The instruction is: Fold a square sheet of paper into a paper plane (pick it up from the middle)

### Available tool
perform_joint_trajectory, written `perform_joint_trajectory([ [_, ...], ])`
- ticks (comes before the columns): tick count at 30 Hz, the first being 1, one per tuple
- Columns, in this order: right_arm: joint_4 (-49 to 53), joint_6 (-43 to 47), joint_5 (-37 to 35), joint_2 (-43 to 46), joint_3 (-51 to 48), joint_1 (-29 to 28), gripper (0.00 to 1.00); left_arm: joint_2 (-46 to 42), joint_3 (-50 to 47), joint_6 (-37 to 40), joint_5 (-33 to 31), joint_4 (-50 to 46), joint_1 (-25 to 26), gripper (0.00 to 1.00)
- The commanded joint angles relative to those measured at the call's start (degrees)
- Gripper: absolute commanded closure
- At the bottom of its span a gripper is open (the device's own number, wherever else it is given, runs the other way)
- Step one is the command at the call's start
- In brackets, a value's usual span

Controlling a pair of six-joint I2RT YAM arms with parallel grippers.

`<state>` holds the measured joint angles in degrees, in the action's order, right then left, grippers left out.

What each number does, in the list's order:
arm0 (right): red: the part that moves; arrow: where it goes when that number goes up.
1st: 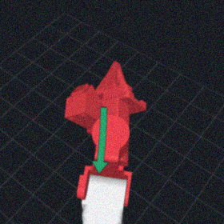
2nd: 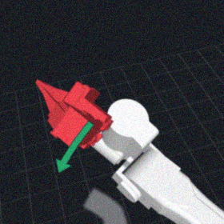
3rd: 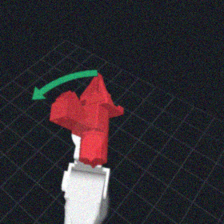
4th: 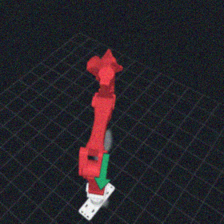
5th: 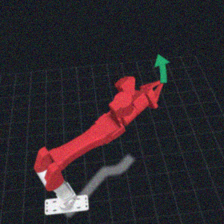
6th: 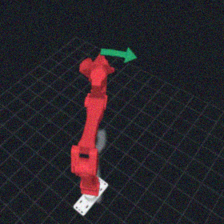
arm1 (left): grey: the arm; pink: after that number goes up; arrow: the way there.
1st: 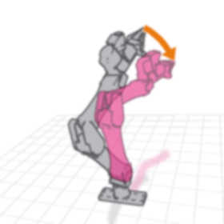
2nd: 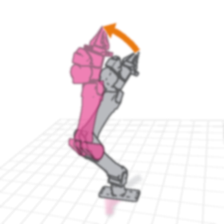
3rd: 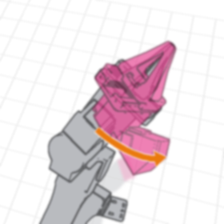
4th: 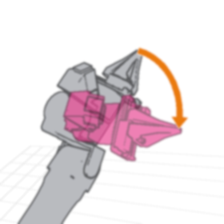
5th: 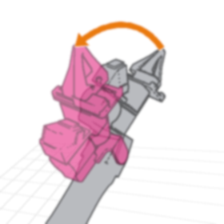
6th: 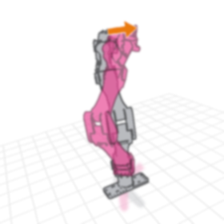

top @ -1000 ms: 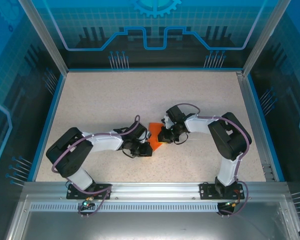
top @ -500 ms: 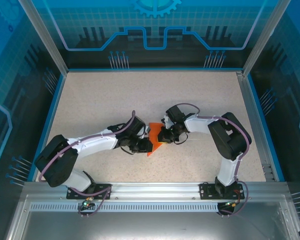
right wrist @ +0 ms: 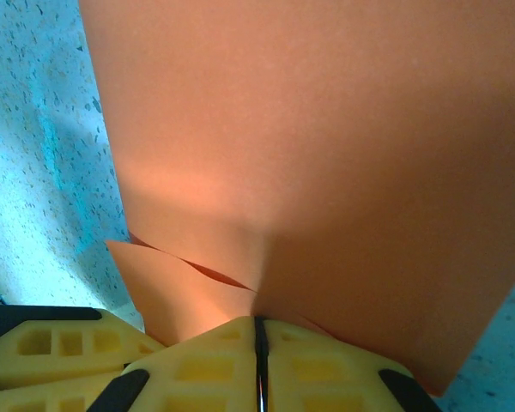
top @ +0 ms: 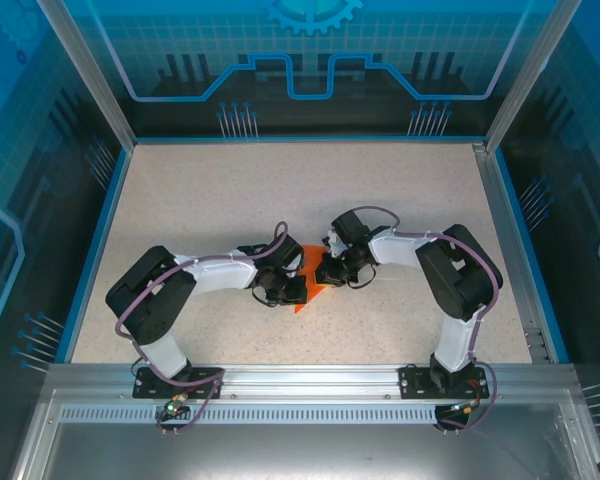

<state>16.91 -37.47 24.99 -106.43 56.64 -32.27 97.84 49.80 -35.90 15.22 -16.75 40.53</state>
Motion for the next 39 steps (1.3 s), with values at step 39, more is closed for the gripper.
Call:
perform_joint_trajectory([
  [39,-2.83,-2.77,-4.07,-1.05,-3.93,-6.68,0.94,1.21,-3.18,0.98,-2.8,-1.94,-0.36,0.93],
])
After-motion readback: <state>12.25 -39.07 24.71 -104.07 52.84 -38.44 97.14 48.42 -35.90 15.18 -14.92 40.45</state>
